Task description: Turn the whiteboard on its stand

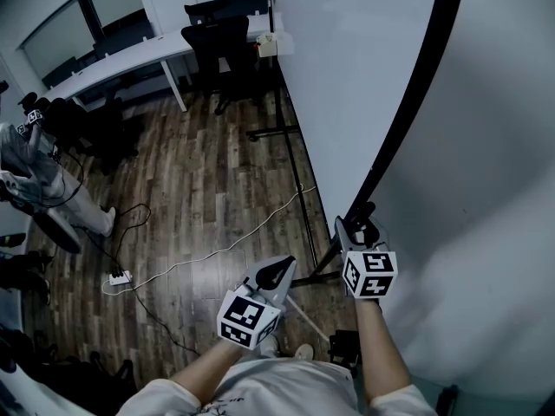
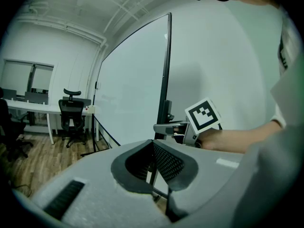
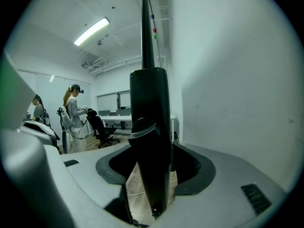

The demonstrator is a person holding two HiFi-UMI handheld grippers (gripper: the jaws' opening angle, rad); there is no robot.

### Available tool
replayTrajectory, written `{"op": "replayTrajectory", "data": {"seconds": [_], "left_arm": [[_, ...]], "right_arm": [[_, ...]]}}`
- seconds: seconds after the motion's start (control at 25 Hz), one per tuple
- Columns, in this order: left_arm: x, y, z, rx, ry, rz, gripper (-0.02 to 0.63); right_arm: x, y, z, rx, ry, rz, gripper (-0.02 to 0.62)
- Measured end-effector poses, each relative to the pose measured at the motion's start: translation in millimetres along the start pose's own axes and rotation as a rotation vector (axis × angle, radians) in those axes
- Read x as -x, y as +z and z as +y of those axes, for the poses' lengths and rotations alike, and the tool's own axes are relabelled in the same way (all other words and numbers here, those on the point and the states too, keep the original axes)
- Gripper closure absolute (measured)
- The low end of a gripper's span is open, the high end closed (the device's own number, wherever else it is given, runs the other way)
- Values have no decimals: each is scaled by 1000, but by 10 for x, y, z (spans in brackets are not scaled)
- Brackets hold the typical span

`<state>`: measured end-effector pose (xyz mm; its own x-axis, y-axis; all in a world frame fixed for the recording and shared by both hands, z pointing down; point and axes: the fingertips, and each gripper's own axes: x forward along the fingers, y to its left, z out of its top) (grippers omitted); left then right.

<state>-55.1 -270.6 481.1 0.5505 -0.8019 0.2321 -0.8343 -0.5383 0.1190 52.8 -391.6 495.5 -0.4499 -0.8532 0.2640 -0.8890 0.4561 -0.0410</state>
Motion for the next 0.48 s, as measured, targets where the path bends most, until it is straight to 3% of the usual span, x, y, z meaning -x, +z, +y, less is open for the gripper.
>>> {"op": "replayTrajectory", "data": {"seconds": [0.48], "left_arm": [[125,8,78,16,8,0,595]], "right_arm": [[-35,6,15,27,-51,24,407]]}}
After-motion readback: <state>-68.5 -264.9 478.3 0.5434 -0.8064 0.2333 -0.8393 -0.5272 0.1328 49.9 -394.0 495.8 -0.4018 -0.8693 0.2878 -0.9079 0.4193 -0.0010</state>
